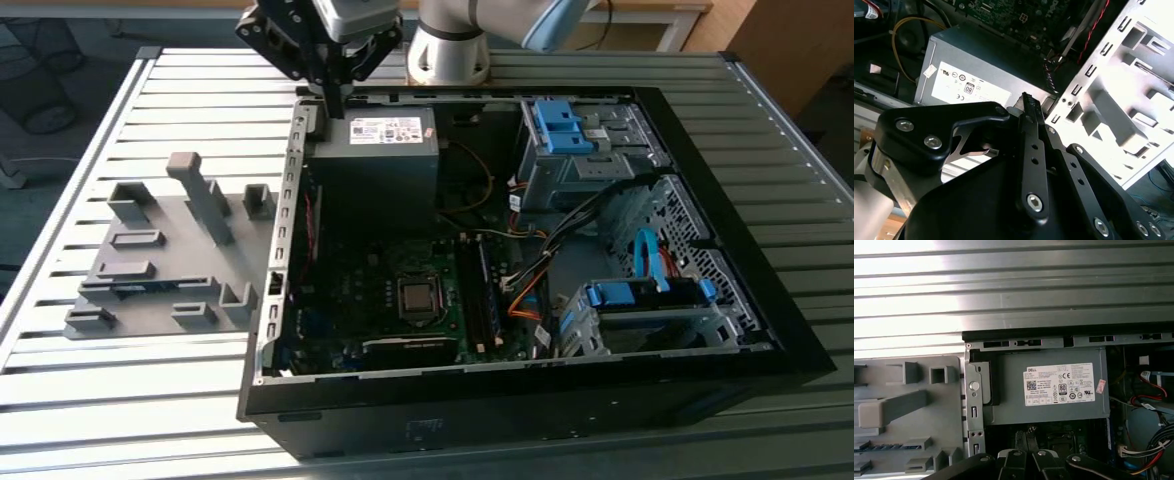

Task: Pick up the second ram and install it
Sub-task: 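Reach for the second ram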

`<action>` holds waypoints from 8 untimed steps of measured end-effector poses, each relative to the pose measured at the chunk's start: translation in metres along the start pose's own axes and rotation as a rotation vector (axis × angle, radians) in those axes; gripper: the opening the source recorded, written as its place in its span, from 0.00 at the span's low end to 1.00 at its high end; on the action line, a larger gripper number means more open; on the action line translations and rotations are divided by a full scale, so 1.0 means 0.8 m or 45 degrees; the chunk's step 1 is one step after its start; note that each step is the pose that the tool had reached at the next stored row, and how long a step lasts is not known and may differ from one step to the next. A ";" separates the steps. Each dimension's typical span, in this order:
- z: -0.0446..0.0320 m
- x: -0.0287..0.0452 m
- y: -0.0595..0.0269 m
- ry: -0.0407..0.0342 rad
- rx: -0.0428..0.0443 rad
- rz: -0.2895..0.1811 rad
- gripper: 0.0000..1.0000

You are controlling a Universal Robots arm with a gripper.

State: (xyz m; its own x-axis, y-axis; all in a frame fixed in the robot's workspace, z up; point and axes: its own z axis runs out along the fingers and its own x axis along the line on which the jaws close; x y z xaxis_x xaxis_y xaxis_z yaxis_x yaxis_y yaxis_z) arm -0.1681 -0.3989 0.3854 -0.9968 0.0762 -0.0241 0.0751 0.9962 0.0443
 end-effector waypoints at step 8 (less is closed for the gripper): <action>0.0003 0.0025 0.000 0.0000 0.000 0.000 0.11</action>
State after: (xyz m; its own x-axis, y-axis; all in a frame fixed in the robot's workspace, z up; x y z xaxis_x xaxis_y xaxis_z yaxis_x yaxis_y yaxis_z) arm -0.1701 -0.3989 0.3851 -0.9968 0.0762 -0.0241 0.0751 0.9962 0.0443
